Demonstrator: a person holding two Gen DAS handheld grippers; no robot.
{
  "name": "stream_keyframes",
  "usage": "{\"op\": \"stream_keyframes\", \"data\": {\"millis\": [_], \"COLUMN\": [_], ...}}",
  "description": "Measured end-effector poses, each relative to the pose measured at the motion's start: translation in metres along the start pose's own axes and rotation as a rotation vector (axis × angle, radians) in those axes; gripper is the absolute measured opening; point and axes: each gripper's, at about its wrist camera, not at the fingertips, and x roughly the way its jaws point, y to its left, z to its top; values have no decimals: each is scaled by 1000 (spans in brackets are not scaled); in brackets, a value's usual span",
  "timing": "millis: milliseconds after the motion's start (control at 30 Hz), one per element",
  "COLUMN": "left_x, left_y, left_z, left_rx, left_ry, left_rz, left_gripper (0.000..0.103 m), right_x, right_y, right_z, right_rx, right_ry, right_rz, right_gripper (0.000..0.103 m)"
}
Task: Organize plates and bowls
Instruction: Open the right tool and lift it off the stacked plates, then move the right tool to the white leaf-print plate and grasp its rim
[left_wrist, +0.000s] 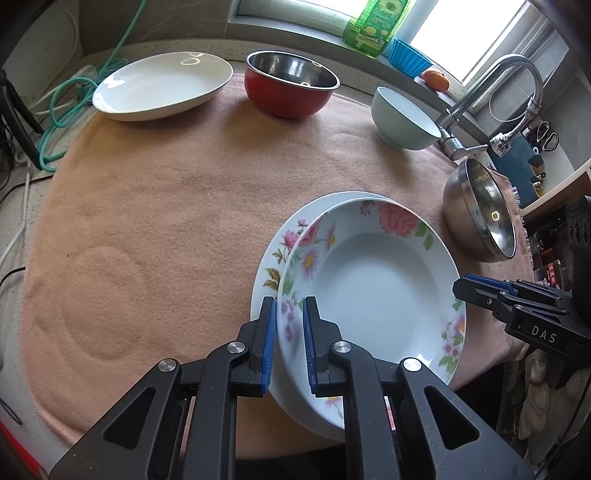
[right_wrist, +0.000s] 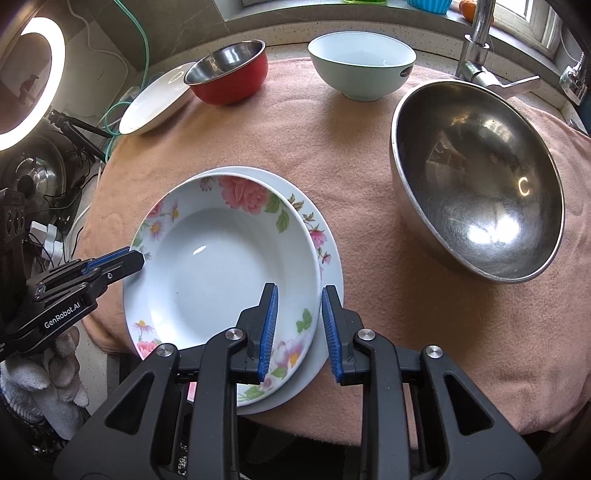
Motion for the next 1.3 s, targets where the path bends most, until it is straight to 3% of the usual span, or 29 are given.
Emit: {"op": "stream_keyframes", "data": {"millis": [167, 233, 300, 867, 1167, 1300], "left_x": [-10, -13, -17, -49, -58, -61], "left_y": [7, 11, 17, 79, 116, 129], "left_z": [4, 6, 8, 37, 56, 67], "left_rx": [-20, -33, -50, -189, -272, -306], "left_ry": [-29, -40, -48, -171, -220, -246], "left_rz": [-12, -17, -24, -37, -42, -44], "left_gripper": [11, 11, 11, 15, 15, 15], "right_x": [-11, -16, -20, -38, -52, -49], "right_y": [-5, -5, -2, 77, 131, 152], "right_z": [5, 7, 10, 56, 99, 128], "right_rx": [24, 27, 24, -116, -215, -260], "right_ry": [-35, -56, -77, -166, -249, -226], "right_rz": [33, 40, 56, 145, 190, 260], "right_gripper": [27, 38, 41, 41, 41, 41]}}
